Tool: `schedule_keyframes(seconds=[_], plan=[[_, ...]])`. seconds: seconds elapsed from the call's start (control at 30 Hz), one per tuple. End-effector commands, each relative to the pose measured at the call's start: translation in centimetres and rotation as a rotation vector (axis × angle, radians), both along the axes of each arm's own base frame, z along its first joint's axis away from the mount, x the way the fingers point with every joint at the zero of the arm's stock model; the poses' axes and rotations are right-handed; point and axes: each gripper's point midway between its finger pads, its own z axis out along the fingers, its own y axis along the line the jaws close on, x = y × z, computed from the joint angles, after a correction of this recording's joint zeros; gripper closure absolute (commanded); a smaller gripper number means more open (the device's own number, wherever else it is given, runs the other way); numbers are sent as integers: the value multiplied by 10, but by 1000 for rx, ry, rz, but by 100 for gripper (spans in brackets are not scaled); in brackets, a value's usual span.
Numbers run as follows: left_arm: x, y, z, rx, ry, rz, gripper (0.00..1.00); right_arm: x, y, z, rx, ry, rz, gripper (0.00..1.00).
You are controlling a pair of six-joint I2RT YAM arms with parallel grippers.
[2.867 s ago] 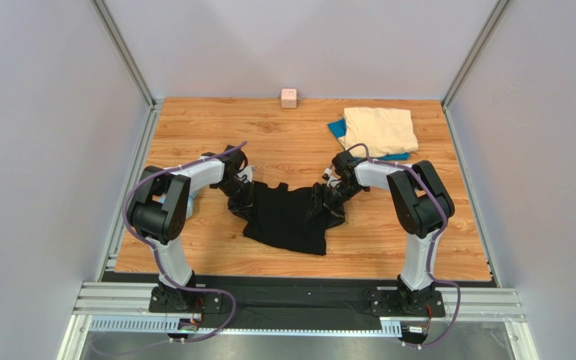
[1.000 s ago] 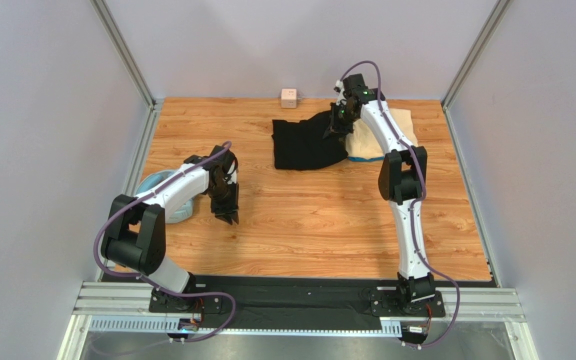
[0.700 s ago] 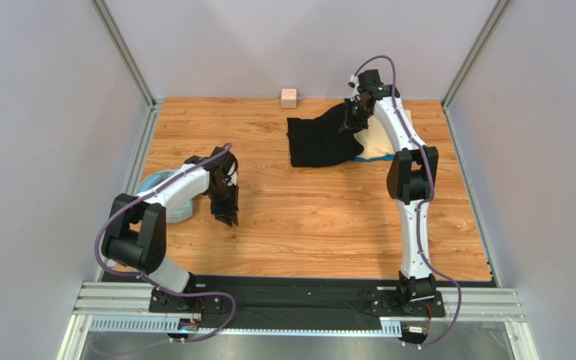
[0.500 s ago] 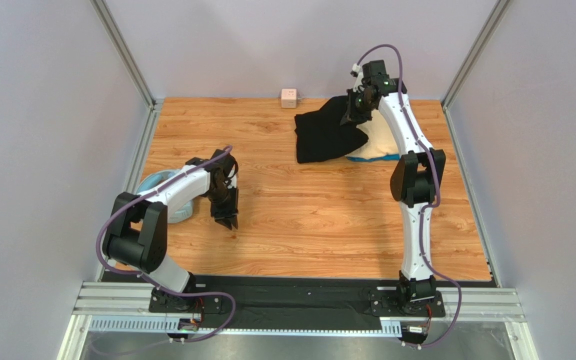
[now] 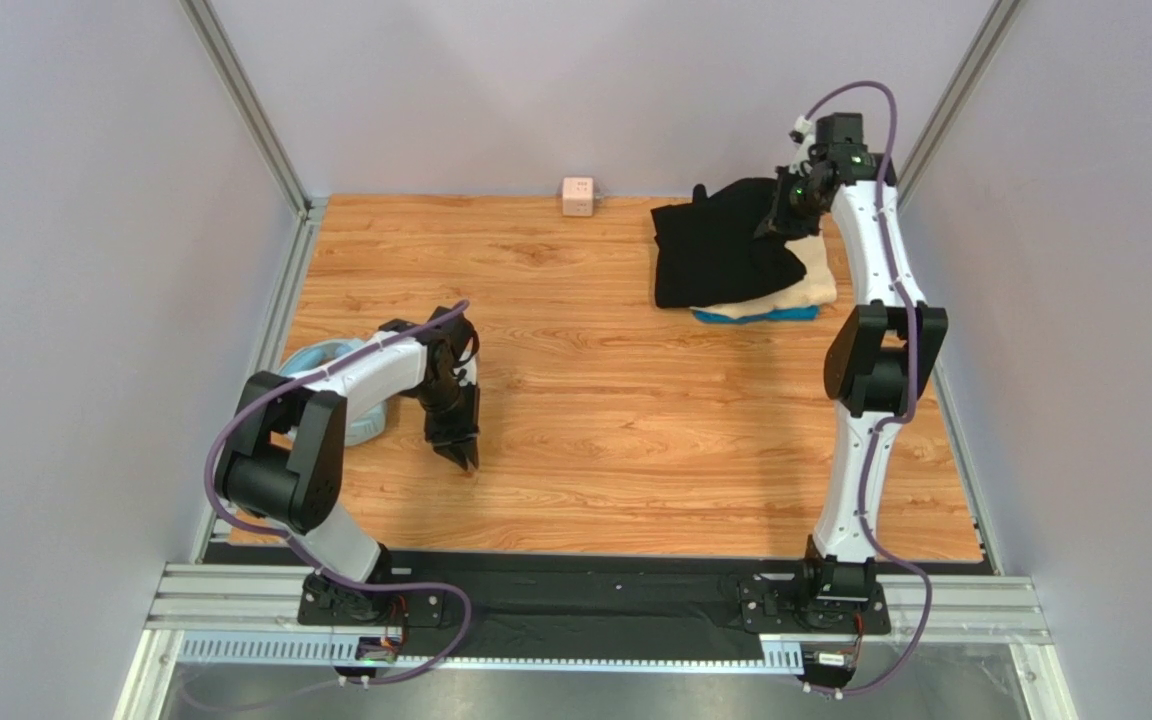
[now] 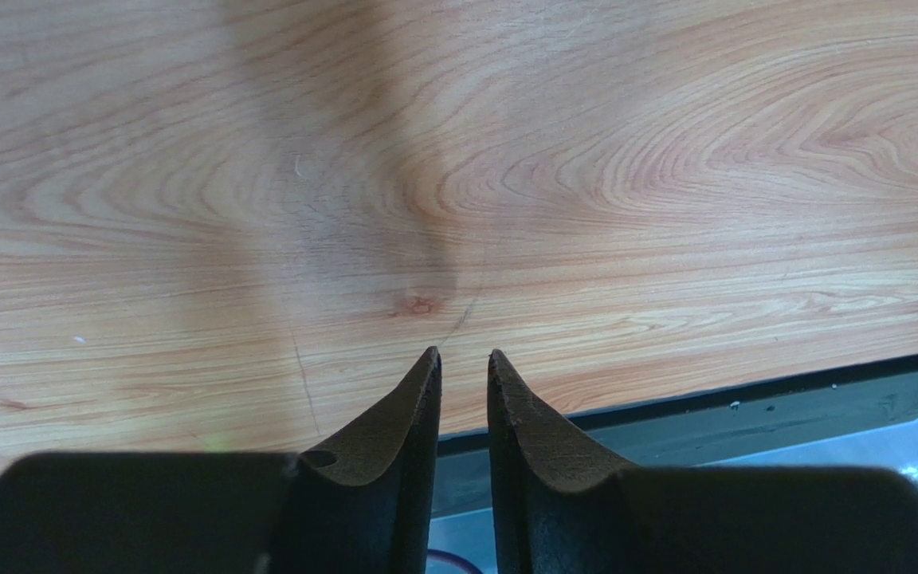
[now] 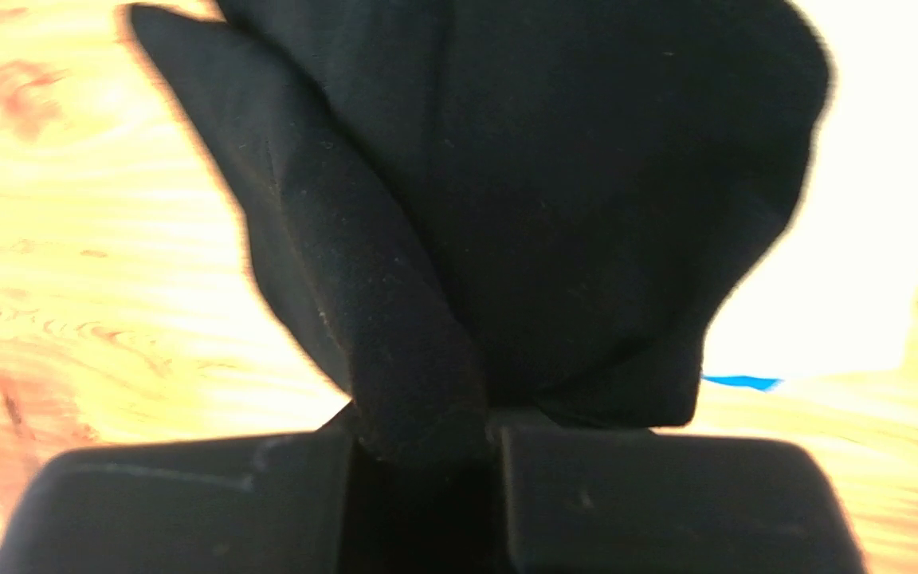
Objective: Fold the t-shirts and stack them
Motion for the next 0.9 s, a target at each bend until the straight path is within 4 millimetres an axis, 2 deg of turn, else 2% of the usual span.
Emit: schedule_keyframes(seconds=[0.0, 0.13, 0.27, 0.33, 0.37, 0.43, 0.47, 0.5, 0.53, 0.57, 0.63, 0.67, 0.7, 0.77, 0.87], plan=[[4, -7, 1, -34, 4, -8, 73, 4, -47, 20, 20, -69, -58, 100], [5, -10, 0, -37, 12, -12, 73, -1, -64, 4, 31, -26, -93, 100], [4, -12, -2, -36, 26, -11, 74, -8, -66, 26, 41, -75, -97, 100], [5, -14, -3, -38, 29, -14, 74, -8, -71, 23, 20, -79, -117, 100], [4, -15, -4, -36, 38, -17, 74, -6, -72, 14, 27, -61, -122, 83], [6, -17, -5, -38, 37, -23, 74, -4, -73, 3, 77, -33, -127, 84], [6, -19, -6, -41, 43, -25, 74, -3, -74, 0, 90, -18, -142, 81], [6, -19, -6, -41, 48, -25, 74, -3, -76, -12, 87, 13, -154, 77], [7, -21, -6, -43, 46, -28, 74, -4, -81, -17, 68, 29, -173, 69], [8, -22, -5, -47, 45, -28, 74, -6, -84, -20, 56, 47, -196, 53], [7, -22, -6, -44, 48, -29, 74, -12, -97, -22, -4, 63, -247, 48], [6, -23, -6, -46, 50, -31, 74, -13, -100, -22, -9, 63, -264, 41], [6, -23, -6, -44, 51, -29, 75, -17, -105, -24, -14, 72, -282, 40], [5, -23, -7, -44, 56, -31, 75, -21, -115, -16, -41, 61, -321, 39], [5, -25, -8, -48, 58, -35, 75, -32, -137, 0, -102, 47, -431, 47]])
